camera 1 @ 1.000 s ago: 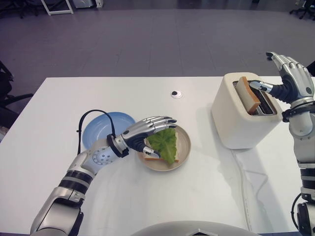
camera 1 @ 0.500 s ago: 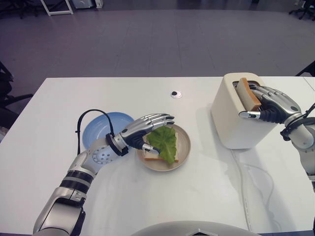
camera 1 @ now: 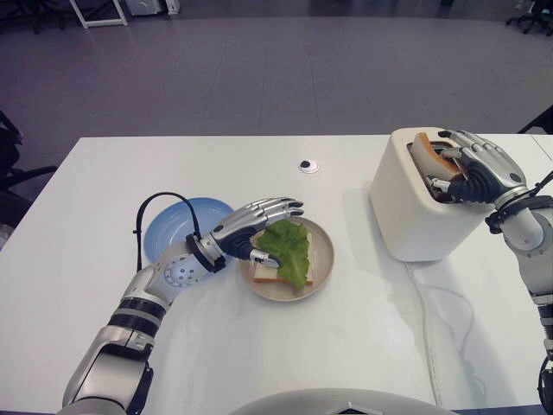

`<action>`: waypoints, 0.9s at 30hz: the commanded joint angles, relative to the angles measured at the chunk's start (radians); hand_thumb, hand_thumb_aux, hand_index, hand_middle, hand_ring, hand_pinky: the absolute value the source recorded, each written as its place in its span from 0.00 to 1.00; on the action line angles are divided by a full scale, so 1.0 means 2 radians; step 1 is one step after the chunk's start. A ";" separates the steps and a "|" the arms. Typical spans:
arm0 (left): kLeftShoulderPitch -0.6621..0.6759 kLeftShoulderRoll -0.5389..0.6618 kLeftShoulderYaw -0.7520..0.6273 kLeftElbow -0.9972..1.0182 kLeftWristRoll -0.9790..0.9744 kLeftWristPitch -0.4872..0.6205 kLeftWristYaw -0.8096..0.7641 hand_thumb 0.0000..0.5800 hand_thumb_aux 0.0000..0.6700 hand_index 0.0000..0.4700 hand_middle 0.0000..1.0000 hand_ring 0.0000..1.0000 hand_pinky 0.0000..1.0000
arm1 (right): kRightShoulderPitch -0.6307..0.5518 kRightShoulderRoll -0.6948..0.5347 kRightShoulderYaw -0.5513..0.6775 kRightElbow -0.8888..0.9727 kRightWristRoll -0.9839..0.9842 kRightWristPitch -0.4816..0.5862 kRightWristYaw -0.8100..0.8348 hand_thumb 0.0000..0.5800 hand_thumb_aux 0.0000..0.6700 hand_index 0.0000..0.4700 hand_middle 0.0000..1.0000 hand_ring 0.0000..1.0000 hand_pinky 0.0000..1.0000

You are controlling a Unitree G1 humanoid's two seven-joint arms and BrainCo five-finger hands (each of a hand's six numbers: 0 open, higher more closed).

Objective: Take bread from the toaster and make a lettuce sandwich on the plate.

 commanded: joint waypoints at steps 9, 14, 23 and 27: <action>-0.005 0.001 0.009 0.010 0.014 -0.007 0.009 0.00 0.00 0.00 0.00 0.00 0.00 | -0.041 0.027 -0.030 0.005 0.024 -0.005 -0.055 1.00 1.00 1.00 1.00 1.00 1.00; -0.005 0.001 0.013 0.011 0.010 -0.007 0.012 0.00 0.00 0.00 0.00 0.00 0.00 | -0.053 0.041 -0.051 -0.012 0.044 -0.014 -0.079 1.00 1.00 1.00 1.00 1.00 1.00; -0.006 0.000 0.030 0.009 -0.010 -0.013 0.018 0.00 0.00 0.00 0.00 0.00 0.00 | -0.065 0.068 -0.066 -0.052 0.095 -0.024 -0.080 1.00 1.00 1.00 1.00 1.00 1.00; -0.010 0.002 0.048 0.015 -0.075 -0.034 0.008 0.00 0.00 0.00 0.00 0.00 0.00 | -0.066 0.092 -0.059 -0.086 0.144 -0.021 -0.050 1.00 1.00 1.00 1.00 1.00 1.00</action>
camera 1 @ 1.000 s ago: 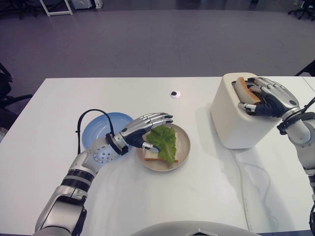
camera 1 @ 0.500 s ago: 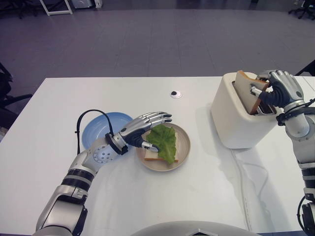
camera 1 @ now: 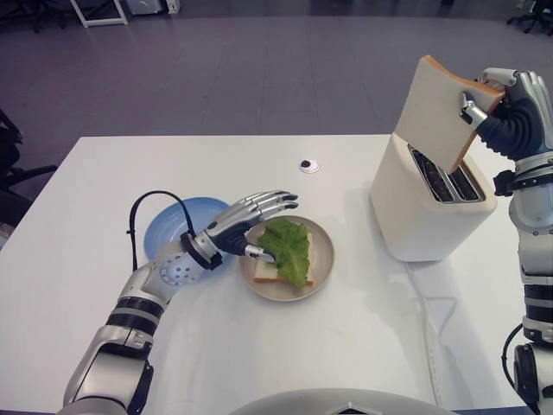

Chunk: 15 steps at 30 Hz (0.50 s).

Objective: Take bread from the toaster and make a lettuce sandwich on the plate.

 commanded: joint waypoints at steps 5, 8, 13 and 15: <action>-0.002 0.015 0.022 0.001 -0.177 -0.048 -0.060 0.00 0.00 0.00 0.00 0.00 0.00 | 0.007 0.062 0.054 -0.065 0.092 0.012 0.084 1.00 1.00 1.00 1.00 1.00 1.00; 0.013 0.027 0.016 -0.034 -0.294 -0.059 -0.108 0.00 0.00 0.00 0.00 0.00 0.00 | 0.019 0.083 0.089 -0.075 0.112 0.017 0.119 1.00 1.00 1.00 1.00 1.00 1.00; 0.060 0.049 0.005 -0.152 -0.518 -0.039 -0.242 0.00 0.00 0.00 0.00 0.00 0.00 | 0.045 0.118 0.153 -0.071 0.120 0.022 0.162 1.00 1.00 1.00 1.00 1.00 1.00; 0.080 0.051 0.008 -0.184 -0.578 -0.024 -0.309 0.00 0.00 0.00 0.00 0.00 0.00 | 0.054 0.134 0.179 -0.056 0.119 0.021 0.175 1.00 1.00 1.00 1.00 1.00 1.00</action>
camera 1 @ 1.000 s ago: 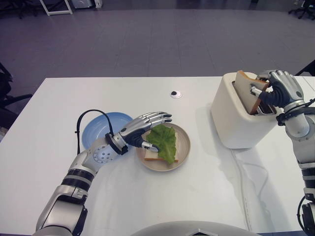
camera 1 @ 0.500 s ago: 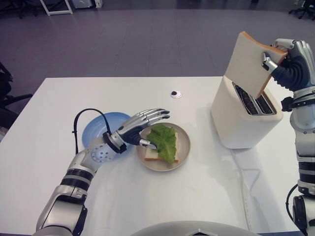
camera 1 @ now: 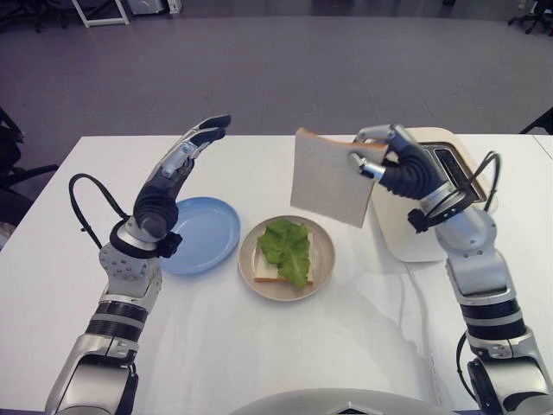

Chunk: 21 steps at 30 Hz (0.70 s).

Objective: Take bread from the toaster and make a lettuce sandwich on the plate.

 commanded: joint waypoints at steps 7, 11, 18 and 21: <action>0.073 -0.011 -0.008 -0.035 -0.083 0.038 -0.278 0.00 0.00 0.00 0.00 0.00 0.00 | 0.017 0.063 0.086 0.089 -0.007 -0.016 0.039 1.00 1.00 1.00 1.00 1.00 1.00; 0.056 -0.040 -0.007 0.034 0.007 0.032 -0.297 0.00 0.00 0.00 0.00 0.00 0.00 | 0.010 0.081 0.094 0.133 -0.011 -0.030 0.037 1.00 1.00 1.00 1.00 1.00 1.00; 0.021 -0.069 0.009 0.152 0.172 0.007 -0.256 0.00 0.00 0.00 0.00 0.00 0.00 | -0.010 0.097 0.092 0.230 -0.030 -0.064 0.018 1.00 1.00 1.00 1.00 1.00 1.00; 0.012 -0.072 0.009 0.189 0.235 0.000 -0.228 0.00 0.00 0.00 0.00 0.00 0.00 | -0.018 0.103 0.097 0.277 -0.046 -0.080 0.007 1.00 1.00 1.00 1.00 1.00 1.00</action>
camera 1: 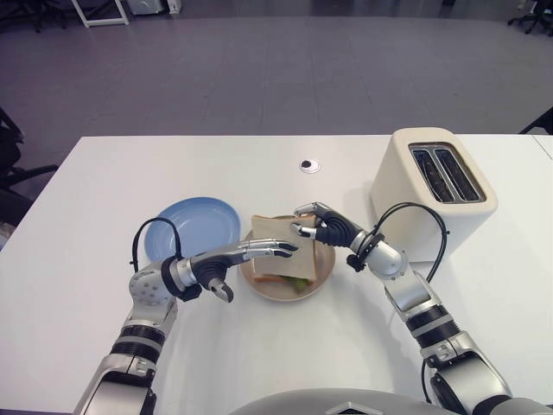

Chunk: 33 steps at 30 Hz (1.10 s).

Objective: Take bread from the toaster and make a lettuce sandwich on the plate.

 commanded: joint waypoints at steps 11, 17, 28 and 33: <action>-0.039 0.004 -0.033 0.121 0.251 -0.003 0.153 0.00 0.00 0.00 0.00 0.00 0.00 | -0.034 0.005 0.013 0.105 -0.072 -0.048 -0.057 0.00 0.00 0.00 0.14 0.14 0.14; -0.044 0.011 -0.054 0.126 0.270 -0.006 0.188 0.00 0.00 0.00 0.00 0.00 0.00 | -0.071 0.020 -0.050 0.139 -0.049 -0.045 -0.134 0.00 0.00 0.00 0.00 0.00 0.00; -0.039 0.012 -0.064 0.067 0.143 -0.010 0.188 0.32 0.18 0.18 0.00 0.00 0.00 | -0.087 0.038 -0.141 0.116 0.057 -0.081 -0.144 0.87 0.64 0.64 0.00 0.00 0.00; -0.023 0.010 -0.059 -0.077 -0.110 0.045 0.109 1.00 1.00 1.00 1.00 1.00 1.00 | -0.028 0.042 -0.083 0.021 0.137 -0.087 0.009 1.00 1.00 1.00 0.94 0.94 0.94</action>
